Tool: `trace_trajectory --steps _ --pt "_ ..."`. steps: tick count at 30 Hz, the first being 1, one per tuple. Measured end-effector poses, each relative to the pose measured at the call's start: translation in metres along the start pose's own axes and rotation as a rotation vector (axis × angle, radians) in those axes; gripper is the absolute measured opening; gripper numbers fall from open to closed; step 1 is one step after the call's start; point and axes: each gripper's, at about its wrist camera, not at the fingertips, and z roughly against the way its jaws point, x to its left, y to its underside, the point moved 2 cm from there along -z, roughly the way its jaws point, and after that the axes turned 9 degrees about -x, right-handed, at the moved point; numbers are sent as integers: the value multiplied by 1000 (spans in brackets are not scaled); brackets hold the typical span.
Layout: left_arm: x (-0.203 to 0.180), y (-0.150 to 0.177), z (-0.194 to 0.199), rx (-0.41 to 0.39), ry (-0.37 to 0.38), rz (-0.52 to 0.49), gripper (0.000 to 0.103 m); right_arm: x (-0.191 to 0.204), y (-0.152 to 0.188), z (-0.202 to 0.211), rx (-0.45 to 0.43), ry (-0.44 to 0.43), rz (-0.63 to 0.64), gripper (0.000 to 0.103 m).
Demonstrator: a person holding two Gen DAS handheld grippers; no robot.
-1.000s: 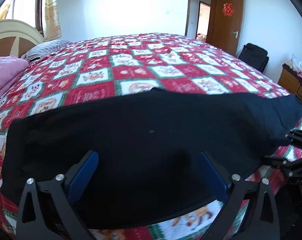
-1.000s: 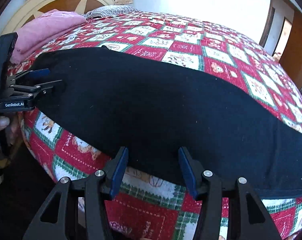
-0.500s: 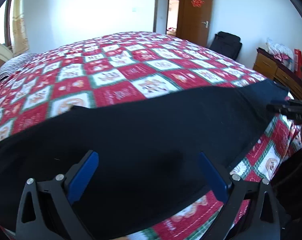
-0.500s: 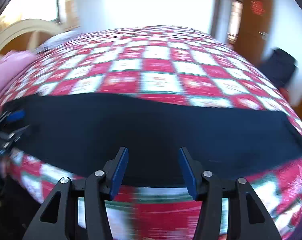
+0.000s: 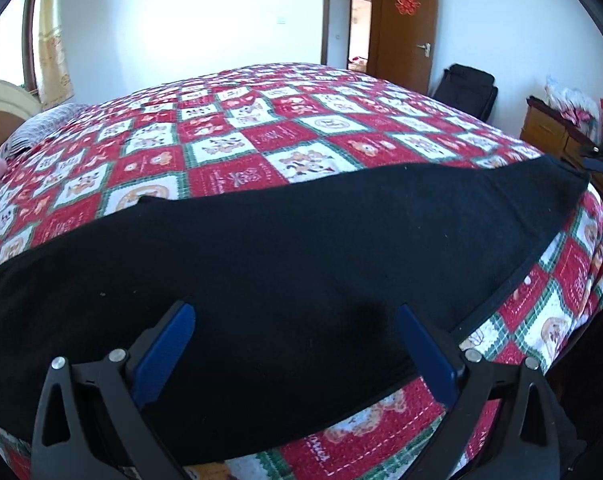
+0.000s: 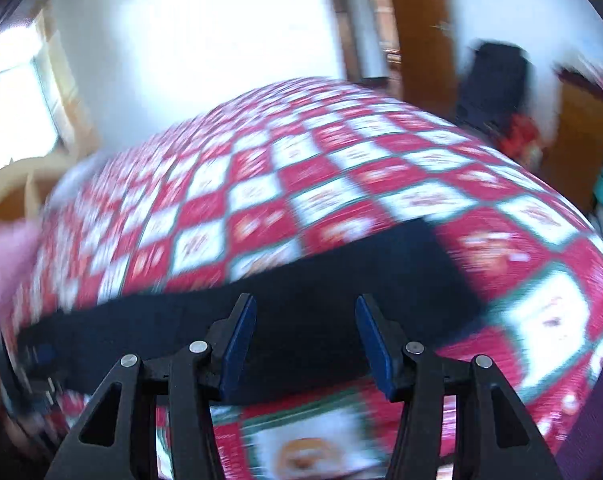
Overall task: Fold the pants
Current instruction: 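Grasp the black pants end with the right tool and lift it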
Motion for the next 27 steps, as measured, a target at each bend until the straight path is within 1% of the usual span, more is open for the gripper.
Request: trace_trajectory --steps 3,5,7,11,13,18,20,21,23,24,25,27 --pt "4 1 -1 0 -4 21 103 -30 -11 7 5 54 -70 54" --pt "6 3 1 -4 -10 20 103 -45 -10 4 47 66 -108 54" --pt "9 4 2 -9 -28 16 103 -51 -4 -4 79 67 -130 54" --pt "18 5 5 -23 -53 37 103 -57 8 -21 138 81 -126 54" --pt "24 7 3 -23 -60 57 103 -57 10 -23 136 89 -103 54" --pt "20 11 2 -33 -82 24 103 -63 10 -25 114 61 -134 54" --pt "19 12 3 -36 -86 20 103 -65 11 -26 101 11 -173 54" --pt "20 12 3 -38 -84 24 103 -65 10 -27 101 6 -179 53" --pt "21 12 4 -40 -79 33 103 -66 12 -30 83 2 -177 50" --pt "21 12 4 -40 -78 35 103 -66 13 -31 81 9 -175 42" --pt "21 12 5 -40 -77 36 103 -65 13 -32 81 11 -172 30" --pt "21 13 5 -43 -74 38 103 -66 14 -34 87 -34 -196 19"
